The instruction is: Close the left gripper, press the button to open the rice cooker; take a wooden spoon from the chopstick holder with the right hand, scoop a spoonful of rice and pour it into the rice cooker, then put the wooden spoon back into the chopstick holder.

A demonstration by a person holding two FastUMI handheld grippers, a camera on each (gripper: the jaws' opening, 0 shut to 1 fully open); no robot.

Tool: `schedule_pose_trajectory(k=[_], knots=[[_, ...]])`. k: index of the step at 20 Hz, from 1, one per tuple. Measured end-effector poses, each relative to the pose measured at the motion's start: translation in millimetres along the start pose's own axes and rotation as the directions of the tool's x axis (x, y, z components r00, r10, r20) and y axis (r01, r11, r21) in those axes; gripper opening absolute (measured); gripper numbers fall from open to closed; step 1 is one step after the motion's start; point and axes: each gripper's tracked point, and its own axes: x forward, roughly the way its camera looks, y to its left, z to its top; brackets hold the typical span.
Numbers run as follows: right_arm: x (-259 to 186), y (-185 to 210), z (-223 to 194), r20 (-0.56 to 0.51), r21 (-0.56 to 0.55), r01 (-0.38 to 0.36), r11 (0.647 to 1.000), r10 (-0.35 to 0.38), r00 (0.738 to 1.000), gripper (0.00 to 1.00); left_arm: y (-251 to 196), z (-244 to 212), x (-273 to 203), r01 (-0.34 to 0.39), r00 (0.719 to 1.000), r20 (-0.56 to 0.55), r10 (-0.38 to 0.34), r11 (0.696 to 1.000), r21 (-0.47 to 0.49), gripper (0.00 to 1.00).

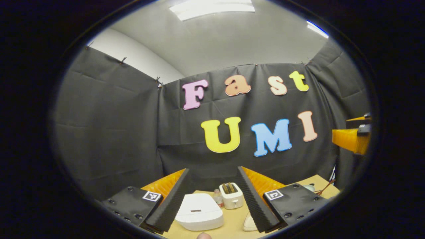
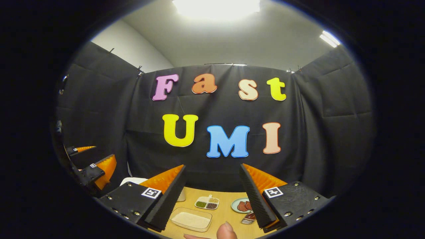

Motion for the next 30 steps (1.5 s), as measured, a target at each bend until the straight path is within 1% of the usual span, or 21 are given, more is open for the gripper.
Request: schedule_pose_trajectory(k=[1, 2, 5, 6, 7, 8, 9, 10, 12, 13, 14, 15, 16, 17, 18, 19, 20, 21, 24, 27, 30], knots=[[1, 4, 2, -0.003, -0.013, 0.020, 1.000, -0.020, 1.000, 0.97, 11, -12, 13, -0.006, 1.000, -0.019, 0.006, 1.000, -0.001, 0.94], [1, 12, 2, -0.004, -0.024, 0.030, 0.999, -0.030, 1.000, 0.97, 23, -25, 25, -0.015, 0.999, -0.034, 0.015, 1.000, 0.003, 0.84], [3, 19, 8, 0.005, -0.043, 0.085, 0.995, -0.085, 0.996, 0.97, 52, -54, 60, -0.066, 0.997, -0.048, 0.068, 0.997, 0.049, 0.72], [4, 20, 10, 0.012, -0.049, 0.106, 0.993, -0.105, 0.994, 0.97, 58, -67, 71, -0.078, 0.995, -0.055, 0.081, 0.995, 0.070, 0.61], [5, 22, 15, 0.021, -0.056, 0.121, 0.991, -0.120, 0.993, 0.97, 61, -82, 83, -0.078, 0.994, -0.066, 0.083, 0.994, 0.080, 0.54], [9, 24, 17, 0.023, -0.067, 0.130, 0.989, -0.129, 0.991, 0.97, 59, -98, 89, -0.068, 0.994, -0.085, 0.074, 0.995, 0.076, 0.46], [12, 26, 15, 0.018, -0.083, 0.136, 0.987, -0.135, 0.991, 0.96, 57, -117, 100, -0.052, 0.991, -0.118, 0.059, 0.997, 0.063, 0.43], [16, 29, 16, 0.014, -0.099, 0.143, 0.985, -0.142, 0.990, 0.97, 57, -136, 110, -0.047, 0.986, -0.158, 0.055, 0.997, 0.055, 0.36], [21, 32, 18, 0.010, -0.131, 0.151, 0.980, -0.151, 0.988, 0.97, 67, -169, 130, -0.073, 0.972, -0.218, 0.088, 0.995, 0.075, 0.29], [23, 30, 17, 0.011, -0.147, 0.161, 0.976, -0.162, 0.987, 0.97, 72, -184, 139, -0.091, 0.964, -0.241, 0.109, 0.992, 0.086, 0.18], [25, 28, 19, 0.011, -0.163, 0.176, 0.971, -0.176, 0.984, 0.97, 73, -201, 145, -0.092, 0.955, -0.274, 0.112, 0.992, 0.085, 0.23], [27, 26, 16, 0.005, -0.175, 0.183, 0.967, -0.185, 0.983, 0.97, 72, -219, 150, -0.090, 0.944, -0.310, 0.109, 0.993, 0.075, 0.16], [29, 26, 16, -0.003, -0.181, 0.187, 0.965, -0.191, 0.982, 0.97, 71, -236, 154, -0.088, 0.935, -0.338, 0.105, 0.994, 0.066, 0.19], [31, 24, 12, -0.014, -0.182, 0.193, 0.964, -0.199, 0.980, 0.97, 70, -249, 157, -0.085, 0.929, -0.356, 0.101, 0.994, 0.062, 0.11], [34, 22, 9, -0.026, -0.179, 0.198, 0.964, -0.206, 0.978, 0.97, 71, -264, 160, -0.085, 0.921, -0.374, 0.107, 0.994, 0.076, 0.15], [36, 21, 4, -0.041, -0.174, 0.200, 0.964, -0.210, 0.977, 0.97, 74, -279, 164, -0.087, 0.913, -0.390, 0.119, 0.991, 0.098, 0.10], [37, 22, 1, -0.057, -0.171, 0.194, 0.966, -0.206, 0.977, 0.97, 75, -290, 170, -0.085, 0.905, -0.406, 0.125, 0.990, 0.116, 0.10], [40, 24, -3, -0.072, -0.172, 0.191, 0.966, -0.206, 0.976, 0.97, 72, -301, 174, -0.070, 0.896, -0.428, 0.114, 0.990, 0.119, 0.11], [45, 28, -11, -0.096, -0.192, 0.183, 0.964, -0.204, 0.974, 0.97, 68, -335, 179, -0.067, 0.866, -0.491, 0.096, 0.995, 0.075, 0.10], [47, 30, -16, -0.108, -0.215, 0.174, 0.961, -0.200, 0.974, 0.97, 76, -370, 188, -0.091, 0.826, -0.550, 0.122, 0.992, 0.084, 0.09], [50, 32, -21, -0.122, -0.229, 0.161, 0.960, -0.193, 0.974, 0.97, 72, -395, 184, -0.079, 0.782, -0.616, 0.094, 0.996, 0.052, 0.09]])
